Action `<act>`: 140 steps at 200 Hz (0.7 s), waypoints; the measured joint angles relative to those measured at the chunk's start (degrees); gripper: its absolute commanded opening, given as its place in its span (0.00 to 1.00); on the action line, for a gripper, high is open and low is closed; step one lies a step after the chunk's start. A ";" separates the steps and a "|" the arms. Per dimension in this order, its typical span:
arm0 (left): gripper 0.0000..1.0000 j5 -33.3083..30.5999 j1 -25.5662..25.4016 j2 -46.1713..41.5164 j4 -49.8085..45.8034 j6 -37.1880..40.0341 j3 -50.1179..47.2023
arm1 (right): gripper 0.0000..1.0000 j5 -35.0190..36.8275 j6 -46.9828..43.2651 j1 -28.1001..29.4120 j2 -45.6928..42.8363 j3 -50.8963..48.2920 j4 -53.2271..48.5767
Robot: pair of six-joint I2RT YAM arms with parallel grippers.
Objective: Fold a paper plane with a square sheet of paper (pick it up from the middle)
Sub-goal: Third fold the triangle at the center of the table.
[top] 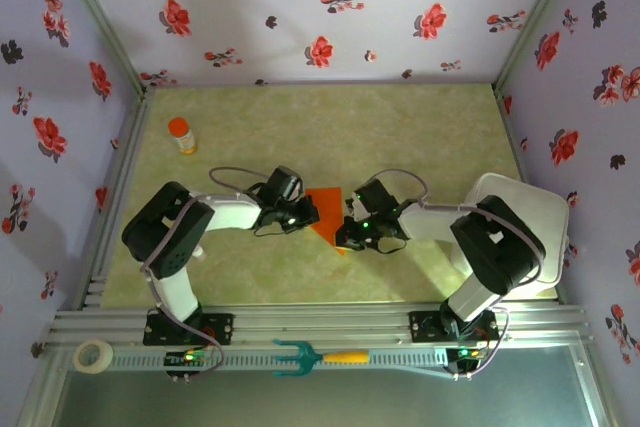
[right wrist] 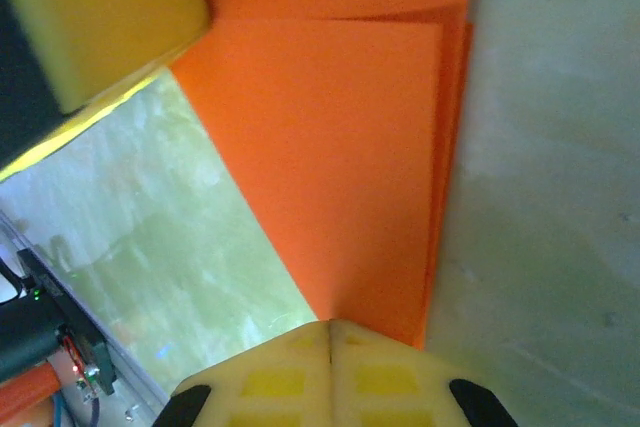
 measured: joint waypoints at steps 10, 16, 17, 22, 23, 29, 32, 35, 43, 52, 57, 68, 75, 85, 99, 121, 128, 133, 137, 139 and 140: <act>0.00 0.07 0.00 0.00 0.39 -0.13 -0.15 | 0.02 -0.35 -0.20 0.22 -0.15 1.51 -1.57; 0.00 0.11 0.00 0.02 0.55 -0.15 -0.20 | 0.02 -0.48 -0.52 0.37 -0.11 2.60 -2.36; 0.00 0.11 0.00 0.02 0.55 -0.15 -0.20 | 0.02 -0.50 -0.57 0.44 -0.11 2.91 -2.49; 0.00 0.13 0.00 0.09 0.66 -0.15 -0.20 | 0.02 -0.48 -0.76 0.61 0.00 3.78 -2.97; 0.00 0.13 0.00 0.11 0.70 -0.15 -0.20 | 0.02 -0.48 -0.85 0.68 0.04 4.09 -3.19; 0.00 0.15 0.00 0.15 0.87 -0.15 -0.20 | 0.02 -0.48 -1.11 0.96 0.33 5.31 -3.65; 0.00 0.17 0.00 0.20 0.94 -0.15 -0.20 | 0.02 -0.48 -1.14 1.14 0.57 6.03 -3.87; 0.00 0.17 0.00 0.24 1.07 -0.15 -0.20 | 0.02 -0.48 -1.29 1.29 0.87 6.60 -3.96; 0.00 0.28 0.00 0.28 1.25 -0.15 -0.20 | 0.02 -0.46 -1.62 1.57 2.03 8.24 -4.02; 0.00 0.35 0.00 0.37 1.36 -0.15 -0.20 | 0.02 -0.42 -2.12 1.75 3.39 9.60 -4.24; 0.00 0.37 0.00 0.39 1.49 -0.15 -0.20 | 0.02 -0.26 -2.29 1.81 4.31 10.21 -4.42; 0.00 0.37 0.00 0.39 1.53 -0.15 -0.22 | 0.02 -0.11 -2.91 1.81 6.38 11.08 -4.81; 0.00 0.37 0.00 0.44 1.53 -0.15 -0.20 | 0.02 0.02 -3.13 1.90 7.52 11.17 -5.09; 0.00 0.37 0.00 0.44 1.60 -0.15 -0.22 | 0.02 0.22 -3.61 1.90 8.57 11.15 -6.03; 0.00 0.37 0.07 0.44 1.79 -0.15 -0.33 | 0.03 0.33 -4.15 1.88 9.38 10.82 -6.36; 0.00 0.81 0.33 0.46 2.43 -0.15 -0.66 | 0.04 -0.09 -4.13 1.60 8.35 8.96 -4.46; 0.00 0.96 0.42 0.50 2.62 -0.15 -0.79 | 0.04 -0.31 -4.09 1.51 7.67 7.85 -3.61; 0.00 1.05 0.46 0.50 2.80 -0.15 -0.85 | 0.05 -0.42 -4.09 1.42 7.19 7.10 -3.15; 0.00 1.20 0.50 0.55 2.84 -0.15 -0.87 | 0.05 -0.48 -4.00 1.25 6.73 6.36 -2.62; 0.00 1.22 0.50 0.55 2.91 -0.15 -0.87 | 0.05 -0.52 -3.93 1.18 6.49 6.01 -2.49; 0.00 1.25 0.52 0.57 2.95 -0.15 -0.90 | 0.05 -0.55 -3.91 1.16 6.40 5.88 -2.40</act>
